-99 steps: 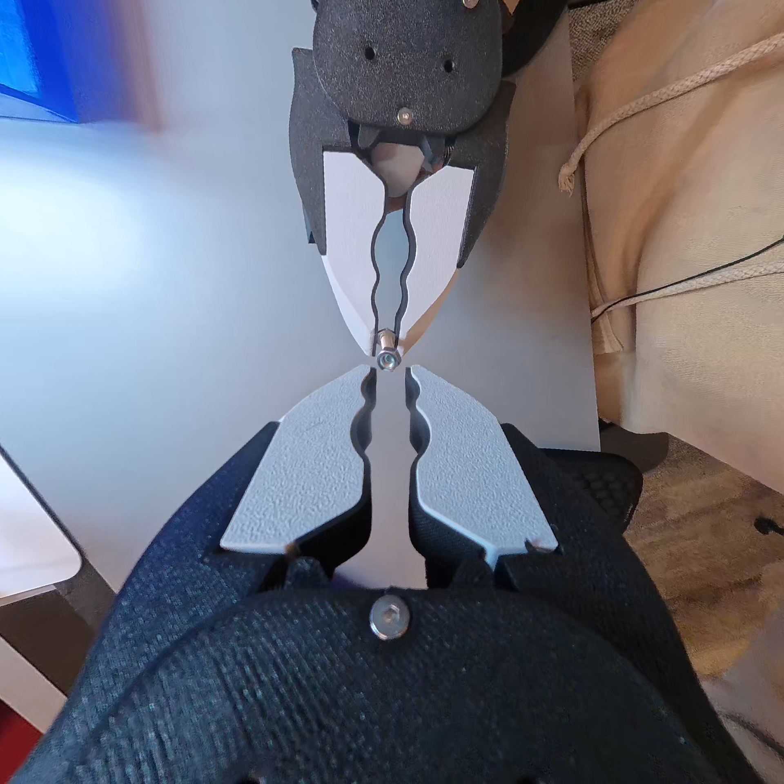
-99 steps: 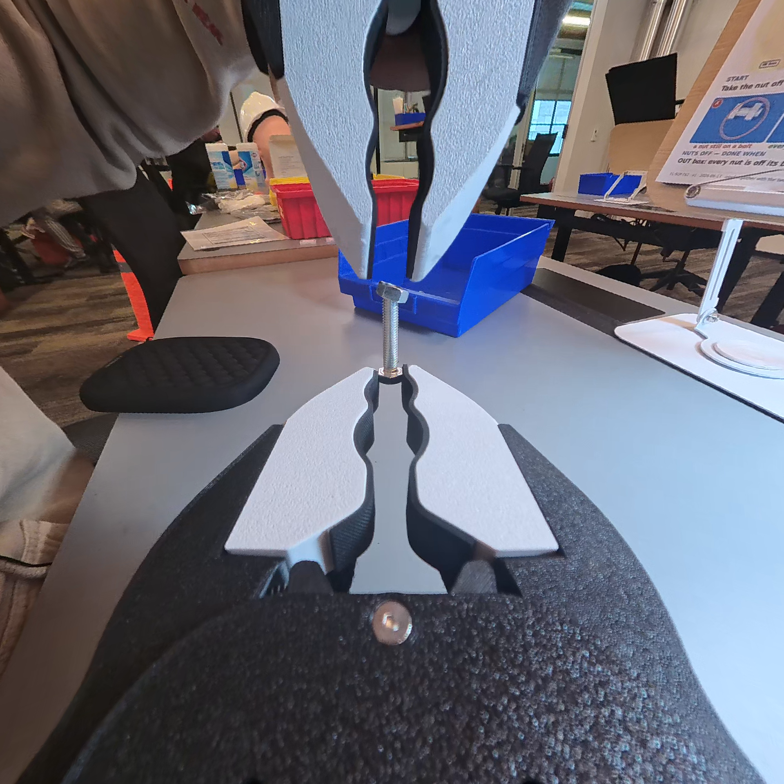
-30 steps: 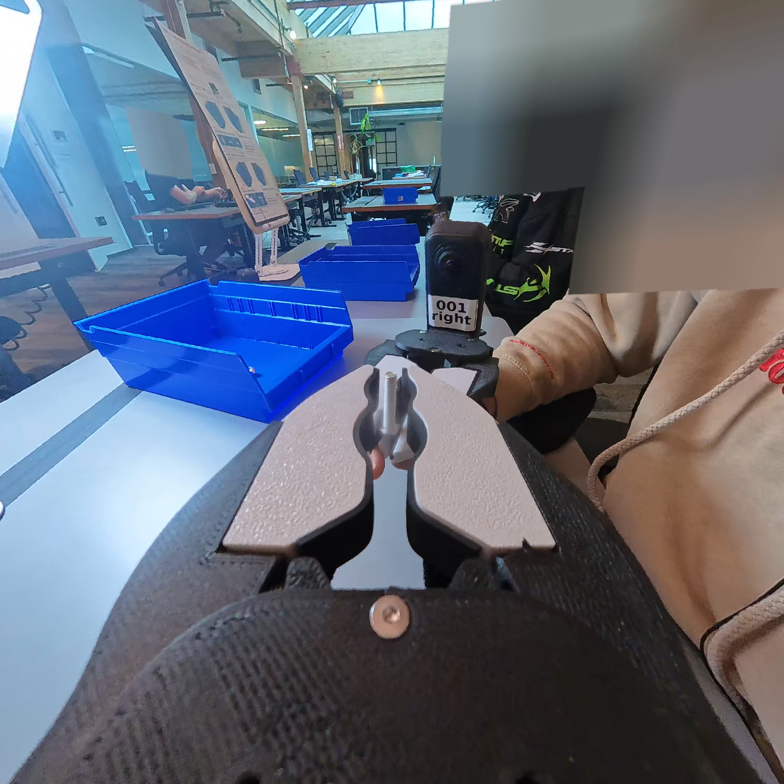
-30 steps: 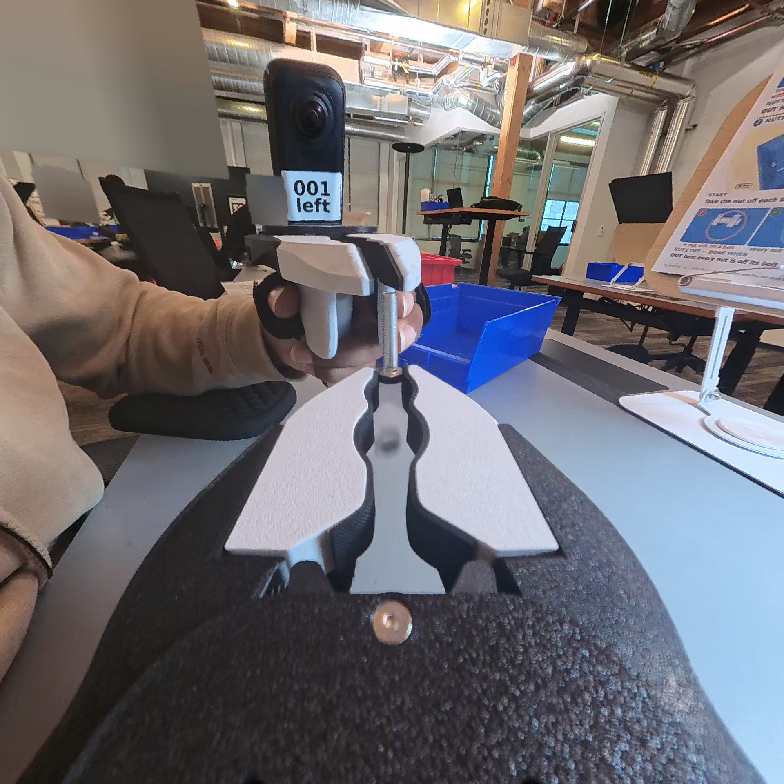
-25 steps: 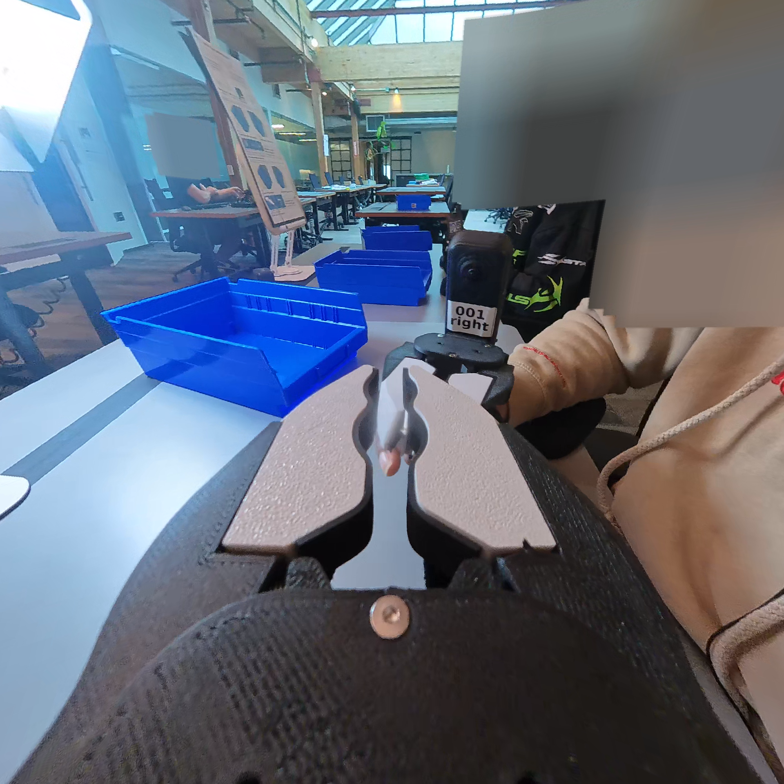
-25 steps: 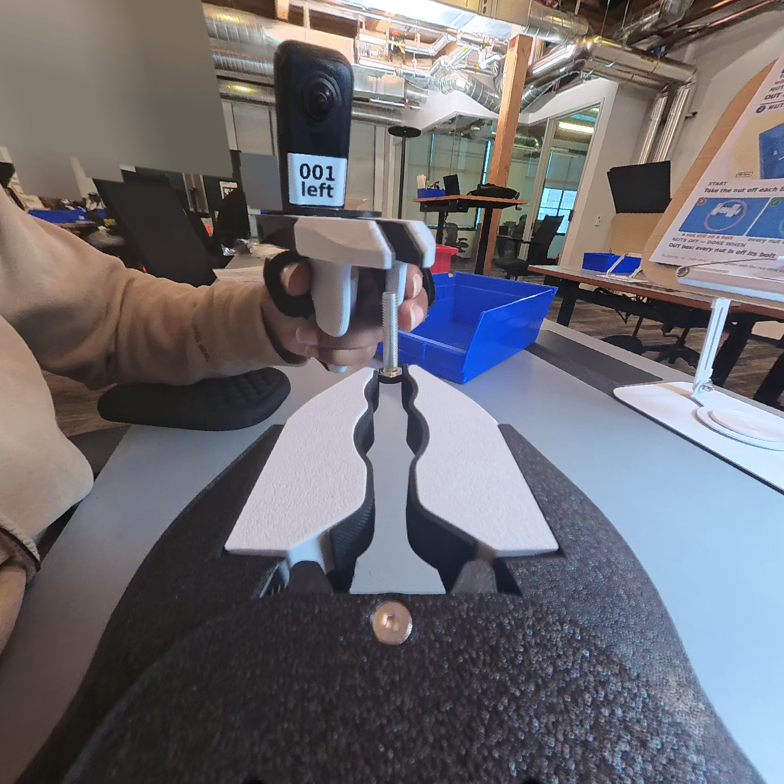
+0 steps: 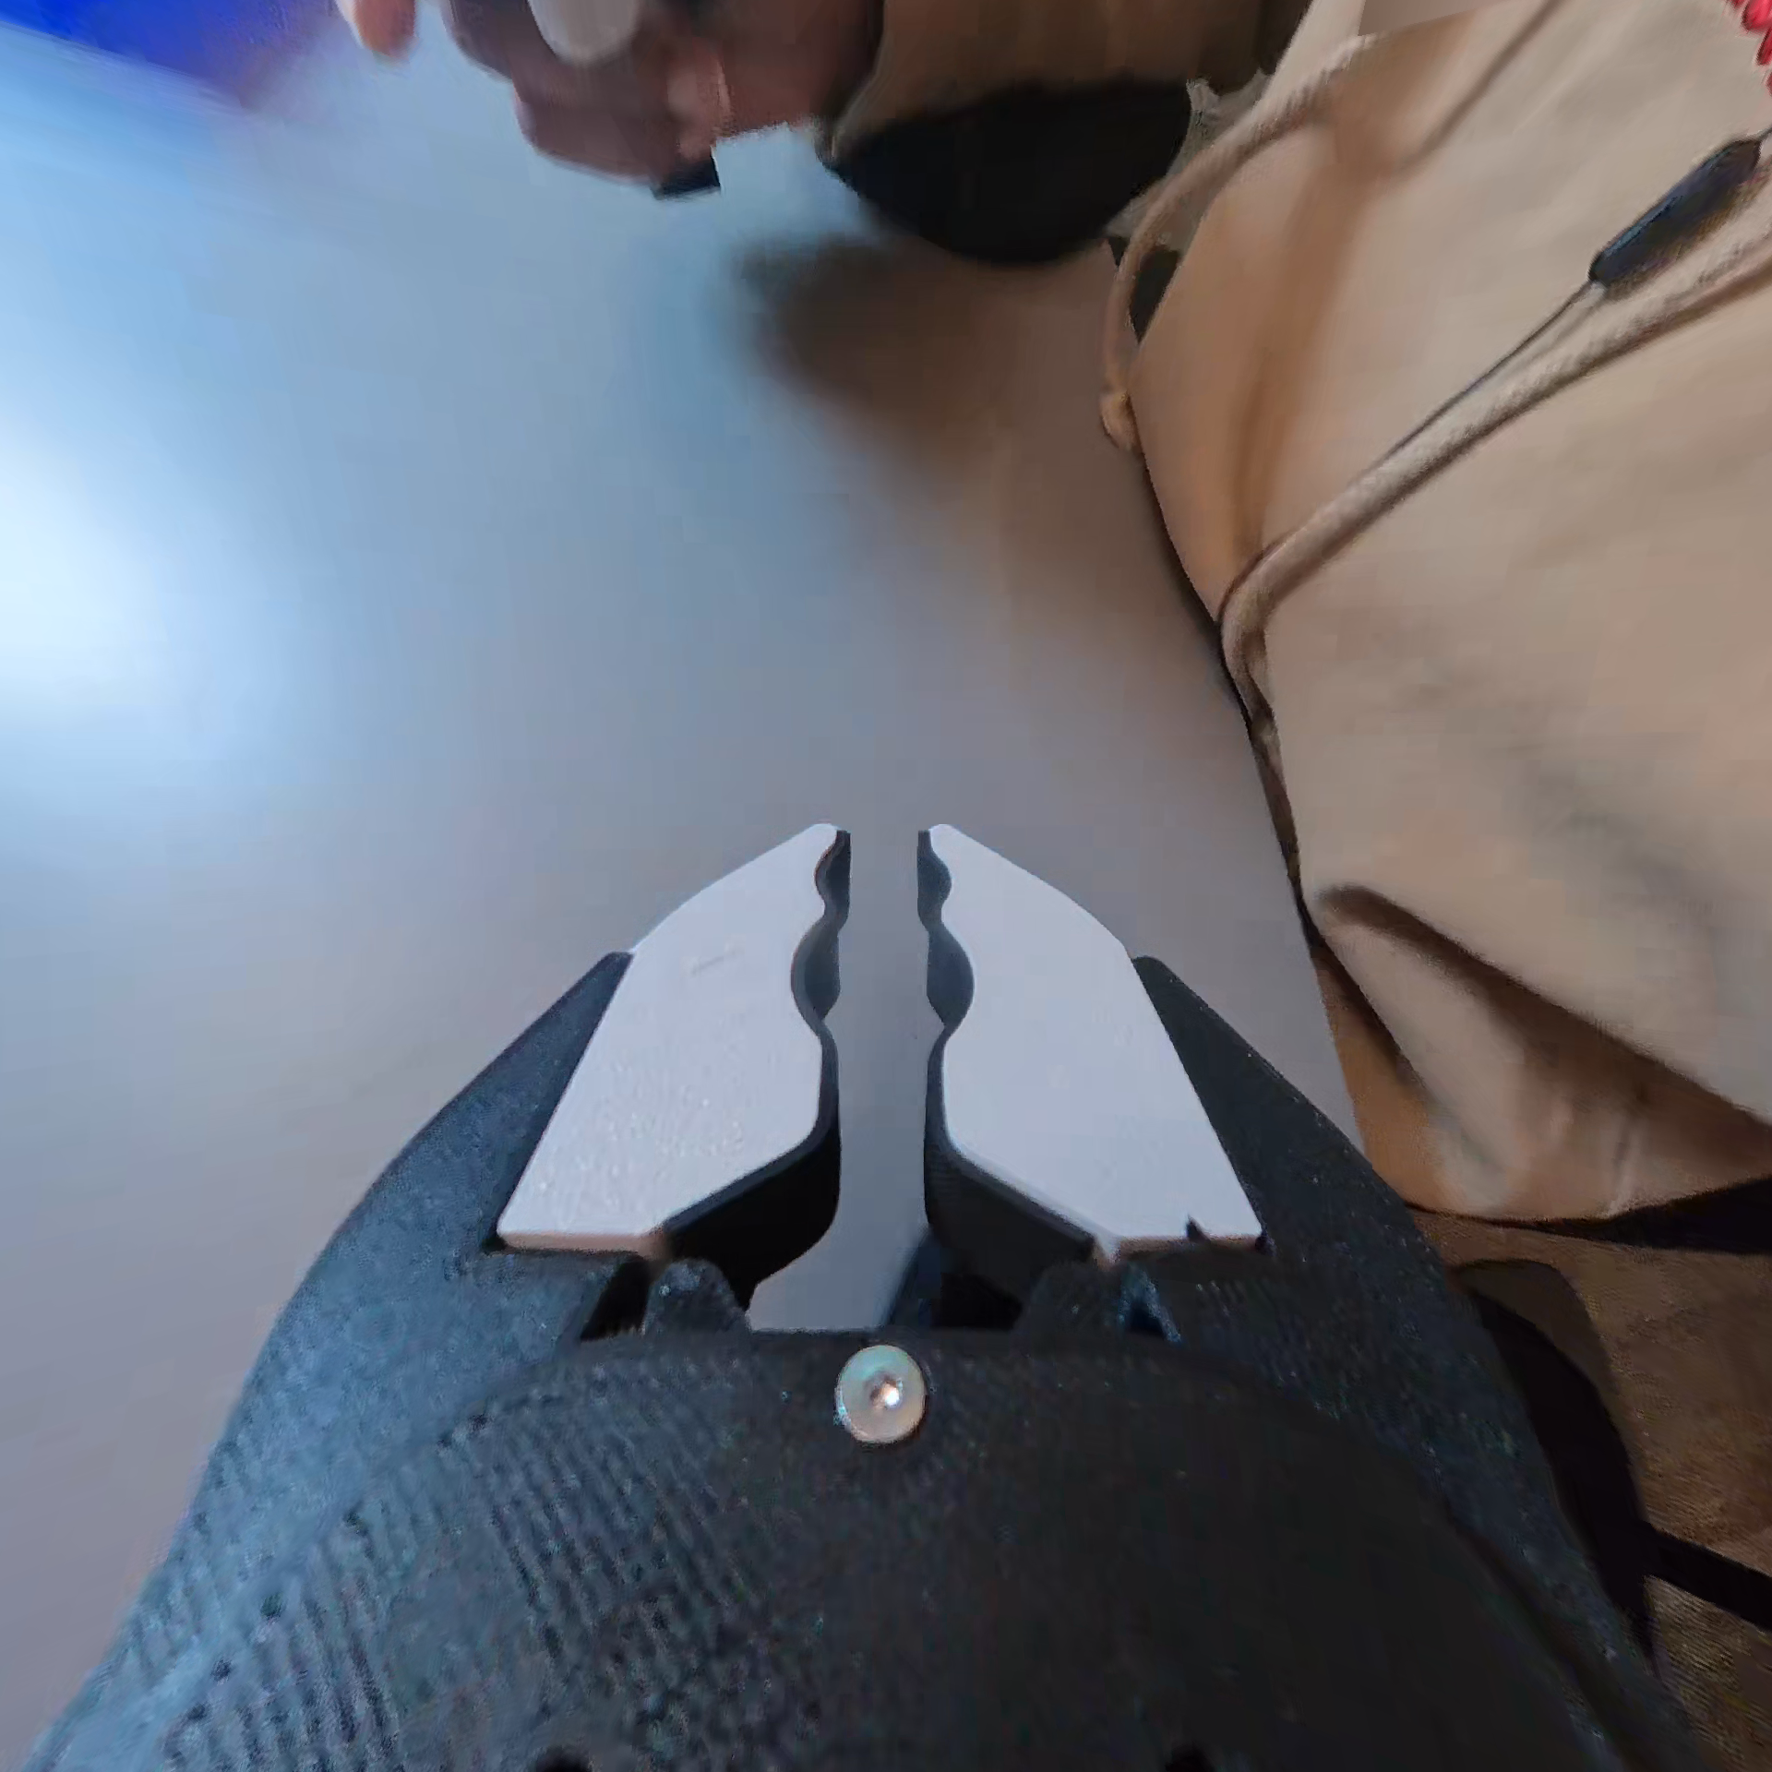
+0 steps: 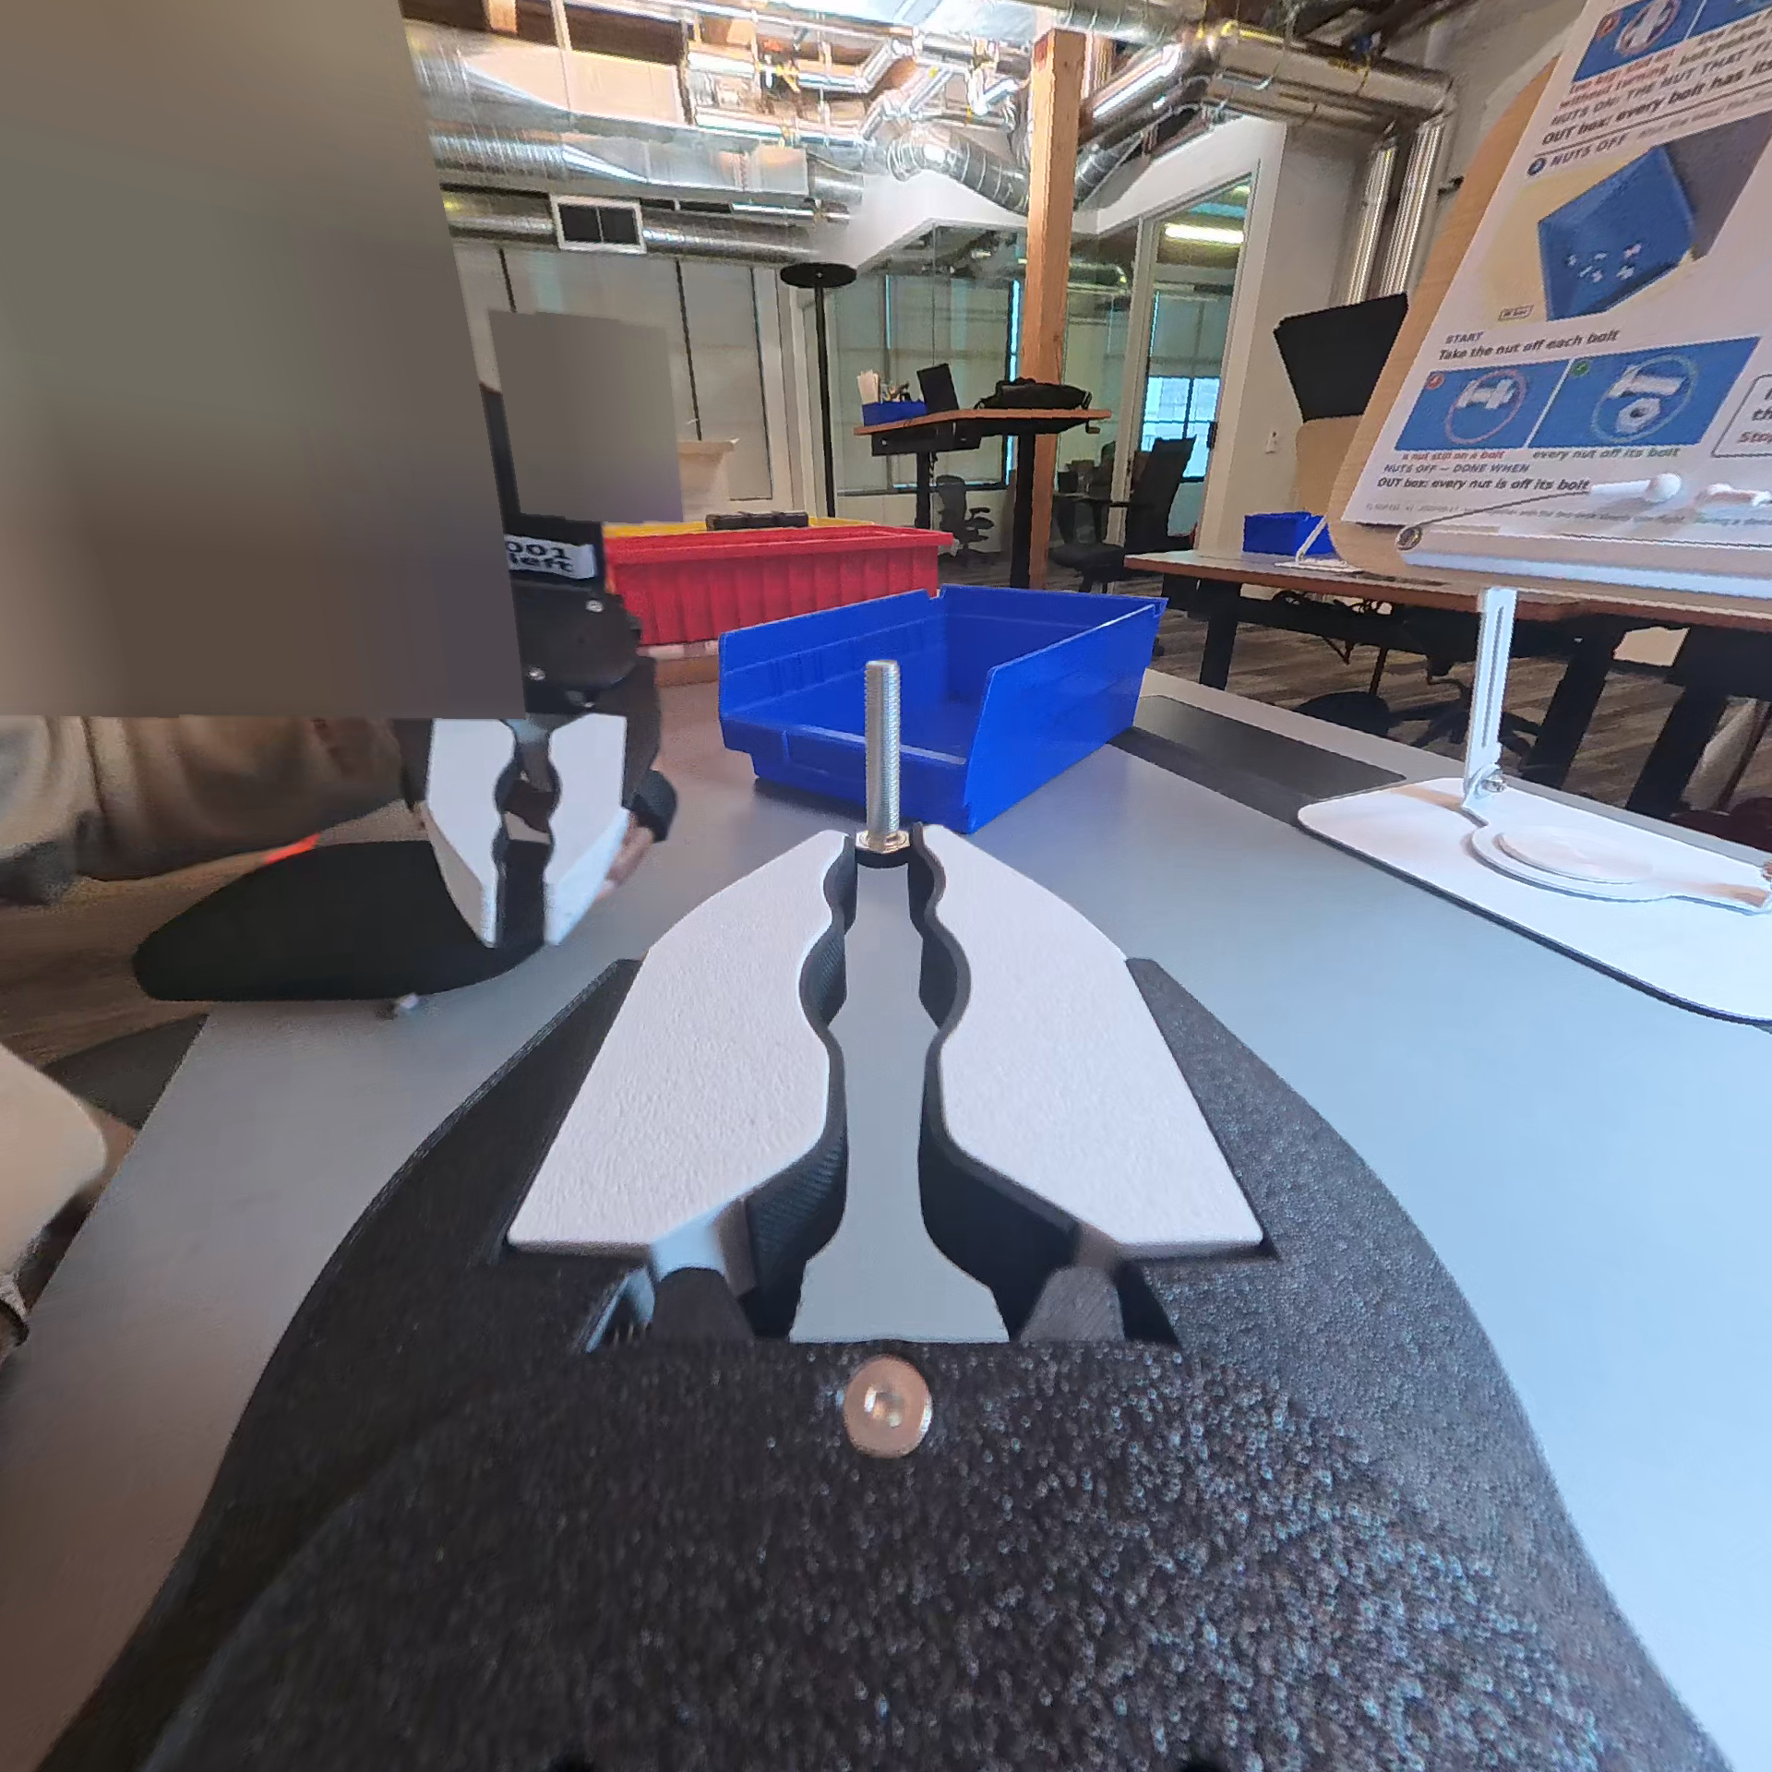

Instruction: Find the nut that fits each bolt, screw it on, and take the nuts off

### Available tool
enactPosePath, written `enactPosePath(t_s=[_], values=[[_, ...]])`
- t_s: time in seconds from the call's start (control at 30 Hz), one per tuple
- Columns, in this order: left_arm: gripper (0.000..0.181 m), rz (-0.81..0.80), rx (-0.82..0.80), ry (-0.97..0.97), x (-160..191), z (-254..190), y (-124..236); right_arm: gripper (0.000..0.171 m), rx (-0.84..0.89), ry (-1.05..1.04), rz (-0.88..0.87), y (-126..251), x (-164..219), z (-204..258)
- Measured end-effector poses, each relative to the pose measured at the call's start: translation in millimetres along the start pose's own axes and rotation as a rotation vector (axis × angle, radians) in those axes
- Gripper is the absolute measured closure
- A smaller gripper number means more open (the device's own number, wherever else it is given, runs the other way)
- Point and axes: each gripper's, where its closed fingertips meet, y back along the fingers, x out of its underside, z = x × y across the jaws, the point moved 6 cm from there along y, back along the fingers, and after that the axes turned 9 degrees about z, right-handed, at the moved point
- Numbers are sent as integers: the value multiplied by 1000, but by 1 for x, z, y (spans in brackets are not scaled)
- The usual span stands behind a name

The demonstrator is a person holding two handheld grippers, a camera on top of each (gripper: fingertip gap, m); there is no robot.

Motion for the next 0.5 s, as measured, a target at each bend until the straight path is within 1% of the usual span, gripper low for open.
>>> enactPosePath(t_s=[0.1,0.23,0.37,0.43,0.5], values=[[166,58,-22,52,24,-22,7,161,-5,2,14,-2,2,1],[162,101,-54,81,39,-50,15,161,-18,-3,32,-5,5,3],[159,203,-62,37,41,-76,-1,161,-26,-6,48,-8,8,5],[159,272,-92,32,46,-79,-10,161,-29,-6,53,-9,9,5],[163,299,-130,24,47,-79,-15,161,-30,-7,56,-9,9,6]])
